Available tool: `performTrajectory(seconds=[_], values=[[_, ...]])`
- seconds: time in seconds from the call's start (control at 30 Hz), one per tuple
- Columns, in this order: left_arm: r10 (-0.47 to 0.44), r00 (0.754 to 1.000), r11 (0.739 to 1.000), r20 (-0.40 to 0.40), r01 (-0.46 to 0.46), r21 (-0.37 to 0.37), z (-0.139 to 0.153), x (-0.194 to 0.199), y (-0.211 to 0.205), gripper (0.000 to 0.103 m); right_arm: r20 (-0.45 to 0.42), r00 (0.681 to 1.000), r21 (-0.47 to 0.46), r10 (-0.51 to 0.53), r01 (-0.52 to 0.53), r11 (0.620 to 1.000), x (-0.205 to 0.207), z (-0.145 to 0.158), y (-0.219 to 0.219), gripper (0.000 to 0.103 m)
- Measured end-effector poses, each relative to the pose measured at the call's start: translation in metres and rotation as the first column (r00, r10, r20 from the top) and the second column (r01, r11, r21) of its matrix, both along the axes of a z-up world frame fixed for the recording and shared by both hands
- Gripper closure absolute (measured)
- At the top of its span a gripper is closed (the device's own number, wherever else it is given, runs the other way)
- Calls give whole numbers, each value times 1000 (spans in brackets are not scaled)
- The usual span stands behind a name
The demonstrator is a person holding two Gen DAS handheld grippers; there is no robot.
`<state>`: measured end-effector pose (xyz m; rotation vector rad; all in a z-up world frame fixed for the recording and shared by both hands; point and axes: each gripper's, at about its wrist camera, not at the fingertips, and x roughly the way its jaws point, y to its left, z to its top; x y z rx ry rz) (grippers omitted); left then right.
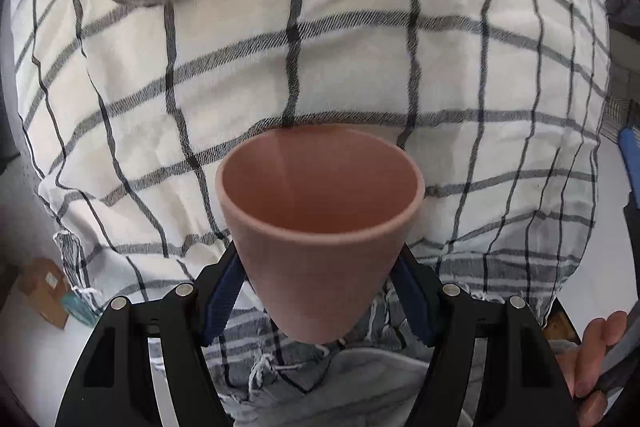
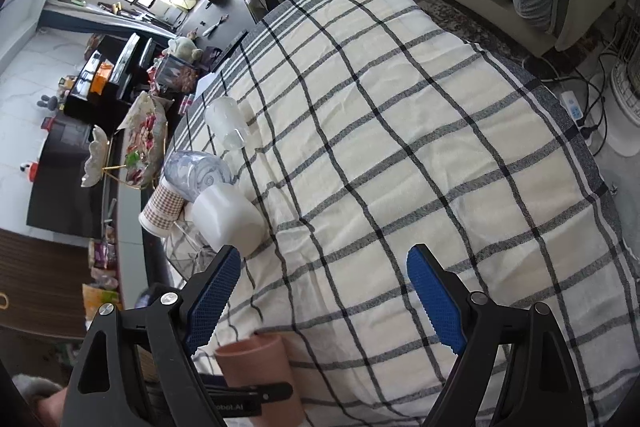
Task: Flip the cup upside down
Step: 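Rotate the pink cup with the left tool, turning its opening upward, then turn the pink cup further with the left tool, rim toward the table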
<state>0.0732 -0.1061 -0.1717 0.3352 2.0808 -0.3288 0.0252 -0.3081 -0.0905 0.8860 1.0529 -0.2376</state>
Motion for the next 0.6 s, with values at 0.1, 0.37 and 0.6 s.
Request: performTrajectory(seconds=[0.1,0.37,0.6], values=[[-14,998,999,66,16,-30,6,-2,0,33,-5,1000,-13,4,-4,1000,-4,0,1,18],[27,963,993,268,4,-115,17,-31,16,23,16,1000,-77,10,-9,997,-20,14,6,18],[113,890,980,441,-27,-198,24,-76,45,14,48,998,-161,49,-41,986,-44,30,22,18]])
